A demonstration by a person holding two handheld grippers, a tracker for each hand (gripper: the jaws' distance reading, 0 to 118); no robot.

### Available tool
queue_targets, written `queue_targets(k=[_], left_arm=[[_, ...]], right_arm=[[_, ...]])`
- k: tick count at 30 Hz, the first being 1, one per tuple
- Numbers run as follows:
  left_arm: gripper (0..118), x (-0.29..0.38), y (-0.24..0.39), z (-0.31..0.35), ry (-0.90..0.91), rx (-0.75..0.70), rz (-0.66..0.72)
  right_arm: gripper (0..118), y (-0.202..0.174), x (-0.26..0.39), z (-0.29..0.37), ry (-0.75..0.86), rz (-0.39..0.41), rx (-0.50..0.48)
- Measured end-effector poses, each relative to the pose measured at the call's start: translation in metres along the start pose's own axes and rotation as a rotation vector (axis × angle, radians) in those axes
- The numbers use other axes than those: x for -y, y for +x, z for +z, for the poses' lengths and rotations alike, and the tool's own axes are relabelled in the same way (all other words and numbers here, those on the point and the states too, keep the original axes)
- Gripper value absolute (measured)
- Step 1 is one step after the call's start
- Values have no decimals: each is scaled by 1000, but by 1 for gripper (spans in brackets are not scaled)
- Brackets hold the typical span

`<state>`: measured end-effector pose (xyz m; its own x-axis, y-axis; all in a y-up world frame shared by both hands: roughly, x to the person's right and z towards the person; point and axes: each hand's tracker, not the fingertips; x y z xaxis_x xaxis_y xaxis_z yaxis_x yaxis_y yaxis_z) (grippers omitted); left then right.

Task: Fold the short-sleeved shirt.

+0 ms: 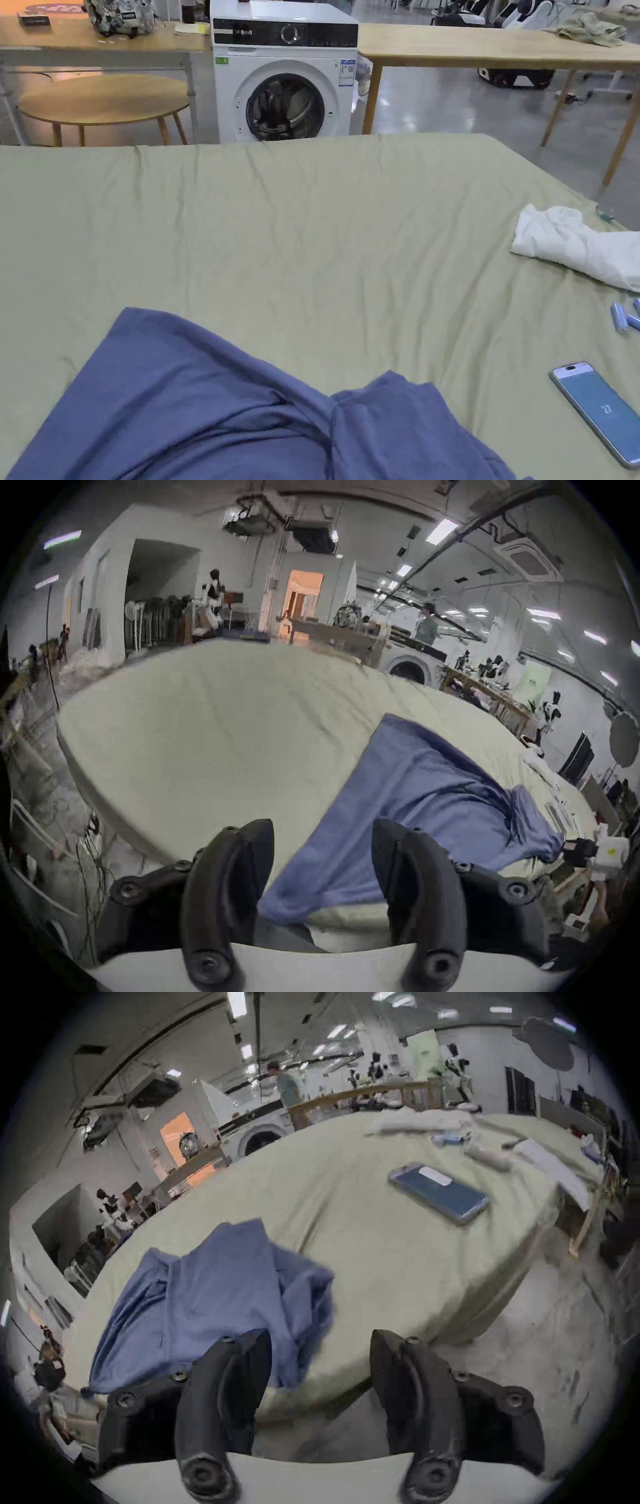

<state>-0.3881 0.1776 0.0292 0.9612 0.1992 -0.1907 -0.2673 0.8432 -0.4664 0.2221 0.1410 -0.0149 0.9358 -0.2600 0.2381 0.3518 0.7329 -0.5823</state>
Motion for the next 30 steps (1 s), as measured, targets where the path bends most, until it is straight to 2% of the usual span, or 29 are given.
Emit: queue_targets(k=[2, 8, 10, 11, 12, 14, 15, 19, 30], left_arm=[[58, -14, 14, 5, 43, 20, -38], [58, -52, 59, 12, 151, 157, -88], [56, -61, 71, 14, 190, 187, -112], [46, -64, 77, 16, 195, 188, -122], [32, -65, 79, 15, 203, 194, -134], [0, -68, 87, 17, 215, 205, -160], [0, -69, 90, 18, 219, 202, -171], [0, -68, 91, 16, 205, 203, -193], [0, -52, 54, 10, 115, 161, -99]], right_arm=[[62, -10, -15, 13, 68, 32, 10], [61, -57, -58, 33, 202, 114, -122], [54, -73, -65, 35, 209, 147, -139], [37, -77, -67, 35, 212, 163, -164], [22, -83, -69, 36, 207, 174, -173], [4, -93, -68, 35, 210, 198, -177], [0, -96, -68, 33, 201, 217, -178], [0, -103, -64, 28, 189, 252, -189], [0, -91, -60, 22, 149, 214, -179]])
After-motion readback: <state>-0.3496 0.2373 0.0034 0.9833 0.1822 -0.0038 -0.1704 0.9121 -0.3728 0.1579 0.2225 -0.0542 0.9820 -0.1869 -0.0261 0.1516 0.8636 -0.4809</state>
